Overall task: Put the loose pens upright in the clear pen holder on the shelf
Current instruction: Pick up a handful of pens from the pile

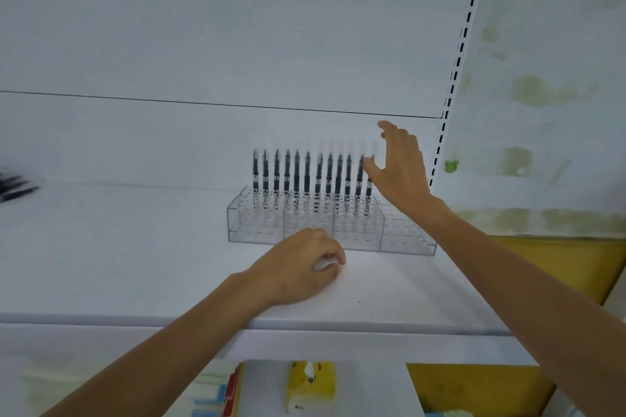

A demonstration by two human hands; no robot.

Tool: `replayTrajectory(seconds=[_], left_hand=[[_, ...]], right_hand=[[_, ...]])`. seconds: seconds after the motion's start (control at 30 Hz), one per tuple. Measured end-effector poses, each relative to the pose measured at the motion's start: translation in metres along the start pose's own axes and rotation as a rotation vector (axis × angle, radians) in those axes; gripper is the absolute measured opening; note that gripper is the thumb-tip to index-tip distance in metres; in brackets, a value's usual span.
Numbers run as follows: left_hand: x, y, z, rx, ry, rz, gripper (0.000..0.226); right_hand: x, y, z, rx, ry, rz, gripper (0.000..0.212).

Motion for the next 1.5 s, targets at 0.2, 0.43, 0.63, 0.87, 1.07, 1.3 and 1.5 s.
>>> replayTrajectory(seconds=[0.2, 0.43, 0.63, 0.87, 1.07, 1.3, 1.5], left_hand=[[0.063, -0.037, 0.042, 0.035, 0.049, -0.123, 0.018], [0.193, -0.156, 0.127, 0.331, 0.154, -0.436, 0.018], [0.295, -0.281, 0.182, 0.529, 0.228, -0.614, 0.035], [0.348, -0.369, 0.227, 0.632, 0.276, -0.603, 0.034], [0.360, -0.392, 0.261, 0.673, 0.245, -0.588, 0.020], [0.368, -0.406, 0.314, 0.699, 0.265, -0.574, 0.019], [0.416, -0.387, 0.380, 0.701, 0.318, -0.548, 0.018]], right_hand=[[-0.009, 0.018, 0.108, 0.220, 0.167, -0.014, 0.047], [-0.085, -0.009, 0.294, 0.322, 0.418, 0.106, 0.040], [-0.142, -0.046, 0.440, 0.342, 0.576, 0.244, 0.040], [-0.194, -0.100, 0.520, 0.265, 0.653, 0.389, 0.030], [-0.217, -0.099, 0.541, 0.222, 0.626, 0.438, 0.026], [-0.260, -0.086, 0.574, 0.259, 0.585, 0.484, 0.020], [-0.302, -0.047, 0.610, 0.318, 0.581, 0.480, 0.019]])
Point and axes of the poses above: each hand's wrist, its own y-axis towards the middle knuckle, its own x-axis out of the back of the hand, z = x × y, the point moved 1 cm from there along y, towards the middle knuckle, and after that the axes turned 12 degrees about -z, right-handed, at the moved point
